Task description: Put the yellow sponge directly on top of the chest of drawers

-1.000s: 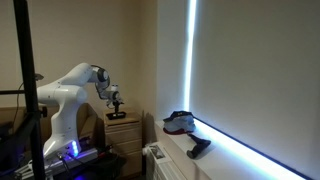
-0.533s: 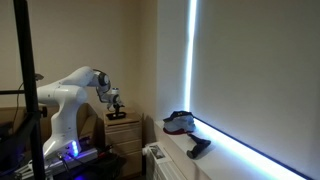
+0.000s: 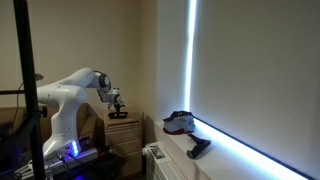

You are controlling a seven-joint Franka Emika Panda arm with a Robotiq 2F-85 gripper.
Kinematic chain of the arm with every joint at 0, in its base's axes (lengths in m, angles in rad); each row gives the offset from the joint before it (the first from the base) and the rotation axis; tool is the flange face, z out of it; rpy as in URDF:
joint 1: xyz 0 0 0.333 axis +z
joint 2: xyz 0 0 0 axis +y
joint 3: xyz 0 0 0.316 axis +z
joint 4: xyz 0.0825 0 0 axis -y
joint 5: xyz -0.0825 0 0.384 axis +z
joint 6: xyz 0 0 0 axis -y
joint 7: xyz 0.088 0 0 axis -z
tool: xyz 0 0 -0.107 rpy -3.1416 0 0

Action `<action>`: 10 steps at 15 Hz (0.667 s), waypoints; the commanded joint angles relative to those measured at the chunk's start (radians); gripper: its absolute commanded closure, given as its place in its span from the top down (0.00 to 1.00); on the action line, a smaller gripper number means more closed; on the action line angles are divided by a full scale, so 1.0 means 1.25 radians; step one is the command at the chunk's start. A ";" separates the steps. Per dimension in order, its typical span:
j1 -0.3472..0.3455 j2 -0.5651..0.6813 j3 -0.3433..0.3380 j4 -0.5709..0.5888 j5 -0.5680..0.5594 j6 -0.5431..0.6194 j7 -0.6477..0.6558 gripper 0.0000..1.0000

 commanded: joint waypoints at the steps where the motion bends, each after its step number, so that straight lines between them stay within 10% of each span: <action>1: -0.011 0.022 0.009 0.046 0.006 -0.051 0.010 0.26; 5: -0.016 0.005 0.008 0.068 0.003 -0.081 0.011 0.02; 10: -0.018 -0.060 -0.005 0.043 0.005 -0.079 0.012 0.00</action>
